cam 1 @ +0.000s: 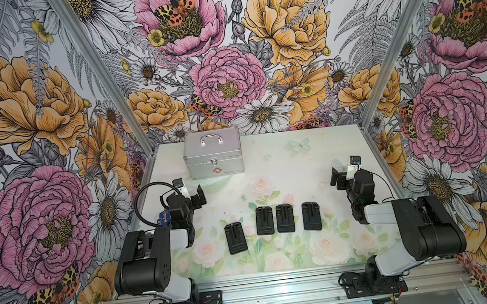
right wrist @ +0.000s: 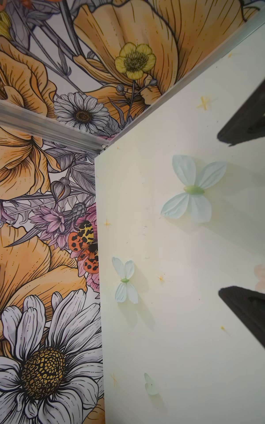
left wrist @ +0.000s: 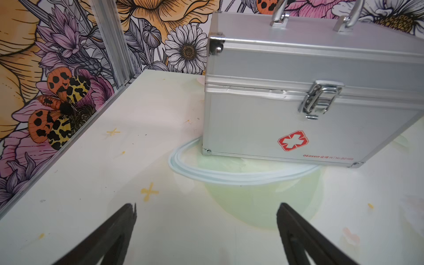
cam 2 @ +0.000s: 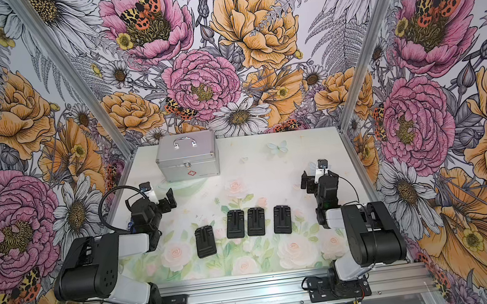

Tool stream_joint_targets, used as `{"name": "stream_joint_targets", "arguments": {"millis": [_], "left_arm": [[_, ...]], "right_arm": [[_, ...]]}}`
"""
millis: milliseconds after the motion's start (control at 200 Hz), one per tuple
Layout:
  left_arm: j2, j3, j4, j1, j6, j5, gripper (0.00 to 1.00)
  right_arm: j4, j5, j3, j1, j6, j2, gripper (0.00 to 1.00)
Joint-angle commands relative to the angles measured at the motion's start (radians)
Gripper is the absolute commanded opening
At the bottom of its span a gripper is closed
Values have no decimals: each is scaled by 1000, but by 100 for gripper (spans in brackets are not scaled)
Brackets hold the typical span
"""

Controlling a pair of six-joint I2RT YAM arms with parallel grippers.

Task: Open the phone stand
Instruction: Pick up the phone stand at the center of the board.

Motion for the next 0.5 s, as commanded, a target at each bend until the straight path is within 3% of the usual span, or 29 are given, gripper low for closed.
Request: {"name": "stream_joint_targets", "arguments": {"millis": [0, 495], "left_arm": [[-2, 20, 26, 9, 20, 13, 99], [-2, 23, 24, -5, 31, -8, 99]], "right_arm": [[1, 12, 4, -3, 0, 6, 99], [2, 11, 6, -3, 1, 6, 99]]}}
